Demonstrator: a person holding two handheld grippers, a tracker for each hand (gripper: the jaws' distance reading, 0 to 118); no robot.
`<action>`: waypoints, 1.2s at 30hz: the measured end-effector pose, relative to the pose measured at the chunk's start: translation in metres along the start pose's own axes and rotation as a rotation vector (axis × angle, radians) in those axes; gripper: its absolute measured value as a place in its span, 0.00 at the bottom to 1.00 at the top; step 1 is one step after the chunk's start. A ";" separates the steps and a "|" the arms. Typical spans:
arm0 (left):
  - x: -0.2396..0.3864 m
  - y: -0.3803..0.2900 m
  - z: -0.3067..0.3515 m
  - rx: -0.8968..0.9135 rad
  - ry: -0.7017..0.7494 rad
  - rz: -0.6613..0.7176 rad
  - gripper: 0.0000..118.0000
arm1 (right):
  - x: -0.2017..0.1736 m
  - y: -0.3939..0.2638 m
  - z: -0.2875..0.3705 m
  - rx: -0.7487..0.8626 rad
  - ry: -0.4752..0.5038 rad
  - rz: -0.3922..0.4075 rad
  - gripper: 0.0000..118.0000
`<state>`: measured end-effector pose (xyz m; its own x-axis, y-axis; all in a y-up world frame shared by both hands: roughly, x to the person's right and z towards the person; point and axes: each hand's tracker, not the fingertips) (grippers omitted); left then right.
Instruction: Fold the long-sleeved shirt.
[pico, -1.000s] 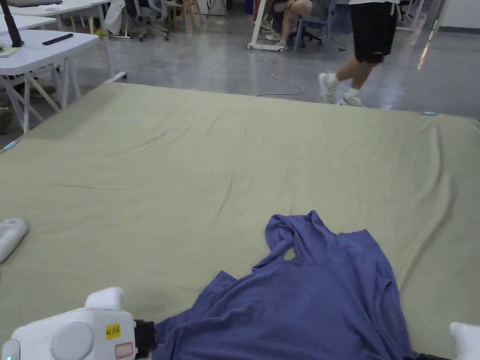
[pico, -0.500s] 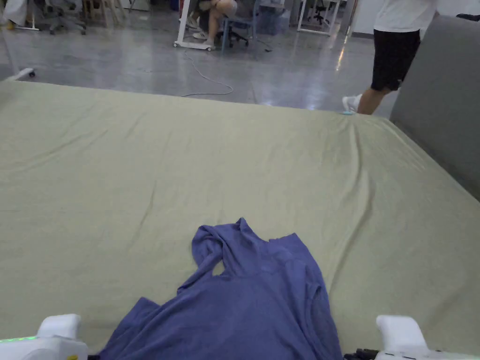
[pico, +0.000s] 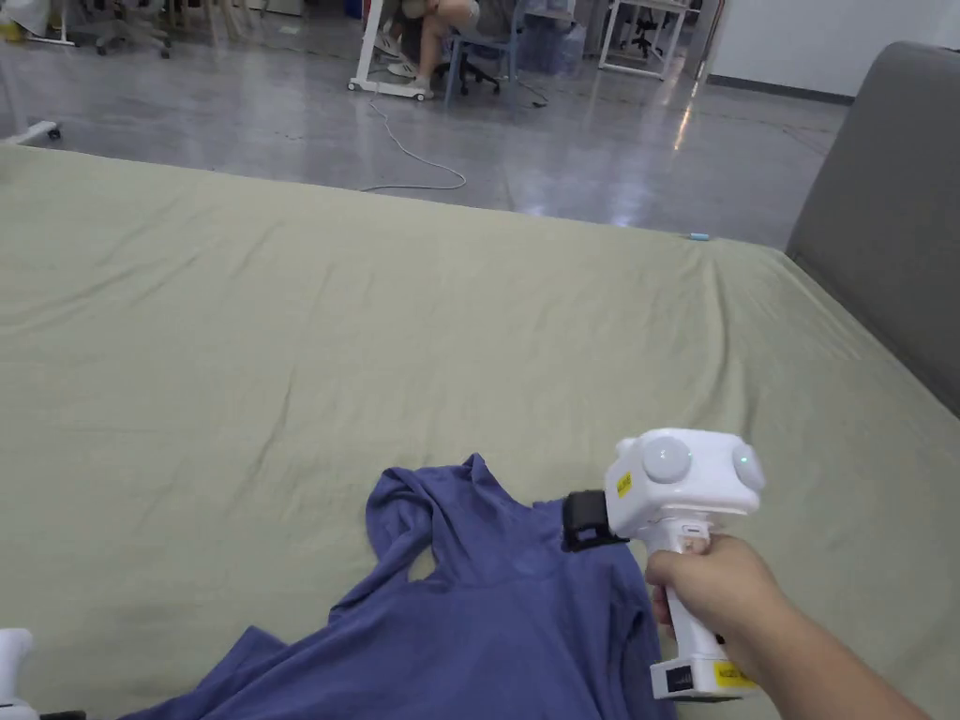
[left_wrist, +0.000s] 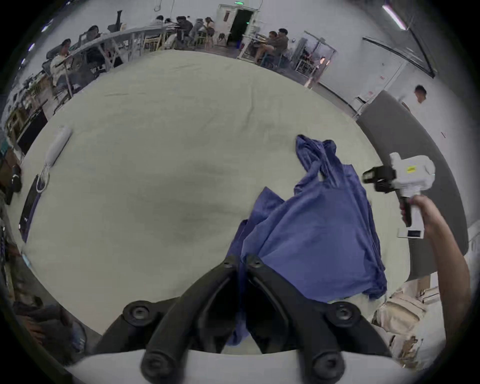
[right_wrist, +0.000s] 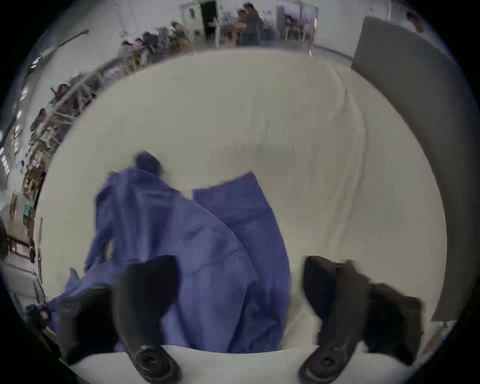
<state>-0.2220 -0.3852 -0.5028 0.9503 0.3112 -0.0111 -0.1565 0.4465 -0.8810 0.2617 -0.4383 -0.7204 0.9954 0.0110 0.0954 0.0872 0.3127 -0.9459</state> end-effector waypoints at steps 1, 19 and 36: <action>0.000 0.000 0.000 0.002 0.001 0.000 0.00 | -0.003 0.002 -0.011 -0.040 -0.004 0.005 0.38; 0.015 0.035 0.077 0.240 -0.045 0.042 0.00 | 0.008 -0.126 0.288 0.474 0.112 0.230 0.00; 0.094 0.269 0.234 0.541 -0.109 -0.036 0.00 | 0.041 -0.016 0.491 0.689 -0.017 0.067 0.00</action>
<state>-0.2376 -0.0398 -0.6303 0.9289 0.3596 0.0887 -0.2674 0.8169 -0.5111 0.2813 0.0237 -0.5489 0.9965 0.0645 0.0537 -0.0256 0.8429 -0.5375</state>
